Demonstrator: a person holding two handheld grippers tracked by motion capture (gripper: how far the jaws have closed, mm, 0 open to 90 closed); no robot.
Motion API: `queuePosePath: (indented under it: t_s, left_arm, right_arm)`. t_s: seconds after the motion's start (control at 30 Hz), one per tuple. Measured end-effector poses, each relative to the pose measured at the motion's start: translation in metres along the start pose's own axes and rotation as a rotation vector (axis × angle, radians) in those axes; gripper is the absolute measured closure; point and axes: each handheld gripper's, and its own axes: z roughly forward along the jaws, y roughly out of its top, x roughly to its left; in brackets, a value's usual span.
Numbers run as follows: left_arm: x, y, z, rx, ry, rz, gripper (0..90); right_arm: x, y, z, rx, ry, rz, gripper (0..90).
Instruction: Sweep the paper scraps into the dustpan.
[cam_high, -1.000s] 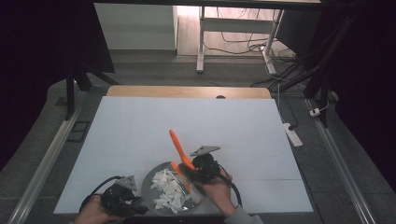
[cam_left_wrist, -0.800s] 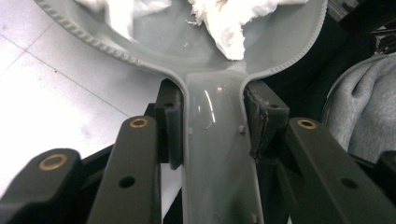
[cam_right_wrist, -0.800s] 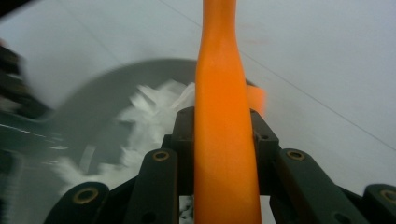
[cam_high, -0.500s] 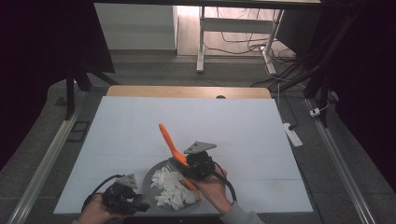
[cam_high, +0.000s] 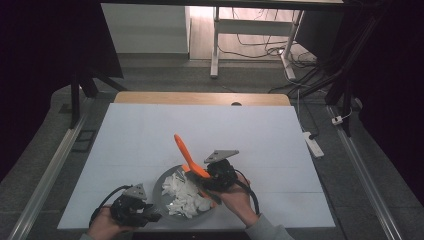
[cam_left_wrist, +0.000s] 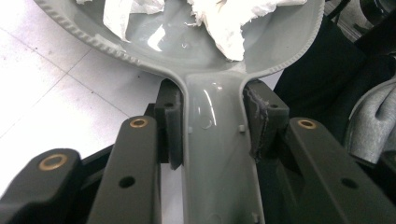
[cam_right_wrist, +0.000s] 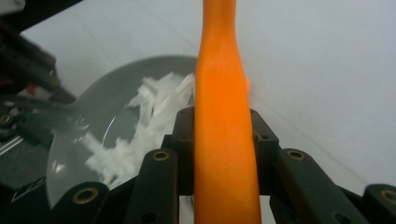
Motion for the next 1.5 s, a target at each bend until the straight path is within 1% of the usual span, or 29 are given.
queuePosePath:
  t_s: [0.03, 0.1, 0.13, 0.2, 0.3, 0.4, 0.5, 0.63, 0.8, 0.97, 1.03, 1.13, 1.33, 1.5]
  left_arm:
    - [0.001, 0.0, 0.0, 0.0, 0.001, -0.006, 61.6]
    - [0.001, 0.0, 0.001, 0.003, 0.004, -0.014, 61.6]
    - [0.002, -0.001, 0.001, 0.001, 0.0, -0.016, 61.6]
    - [0.002, 0.0, 0.001, 0.0, 0.006, -0.014, 61.6]
    - [0.002, 0.0, 0.0, -0.007, 0.014, -0.018, 61.6]
    - [0.003, -0.001, -0.002, -0.021, 0.016, -0.021, 61.6]
    - [0.004, -0.001, -0.004, -0.037, 0.025, -0.026, 61.6]
    - [0.005, -0.001, -0.007, -0.059, 0.031, -0.037, 61.6]
    - [0.007, -0.001, -0.01, -0.093, 0.043, -0.059, 61.6]
    - [0.008, -0.001, -0.014, -0.131, 0.056, -0.092, 61.6]
    - [0.01, -0.001, -0.016, -0.144, 0.066, -0.098, 61.6]
    - [0.011, -0.001, -0.018, -0.176, 0.067, -0.124, 61.5]
    - [0.013, 0.0, -0.022, -0.207, 0.089, -0.148, 61.5]
    - [0.016, -0.001, -0.027, -0.244, 0.096, -0.182, 61.5]
  right_arm:
    - [-0.001, -0.001, -0.001, -0.005, 0.006, 0.003, 70.5]
    - [-0.005, -0.001, -0.007, -0.036, 0.047, 0.035, 70.5]
    - [-0.007, 0.0, -0.012, -0.05, 0.051, 0.044, 70.5]
    - [-0.009, 0.001, -0.021, -0.071, 0.047, 0.037, 70.5]
    - [-0.016, 0.002, -0.033, -0.101, 0.031, 0.037, 70.5]
    - [-0.025, 0.0, -0.042, -0.12, 0.004, 0.052, 70.5]
    - [-0.034, -0.004, -0.047, -0.126, -0.03, 0.059, 70.5]
    - [-0.044, -0.01, -0.052, -0.134, -0.049, 0.073, 70.6]
    - [-0.051, -0.016, -0.057, -0.149, -0.062, 0.078, 70.6]
    - [-0.053, -0.022, -0.063, -0.16, -0.072, 0.052, 70.6]
    - [-0.054, -0.024, -0.066, -0.161, -0.078, 0.039, 70.6]
    - [-0.055, -0.029, -0.07, -0.166, -0.083, 0.024, 70.6]
    - [-0.058, -0.035, -0.076, -0.171, -0.092, 0.003, 70.6]
    - [-0.061, -0.039, -0.083, -0.178, -0.098, -0.016, 70.6]
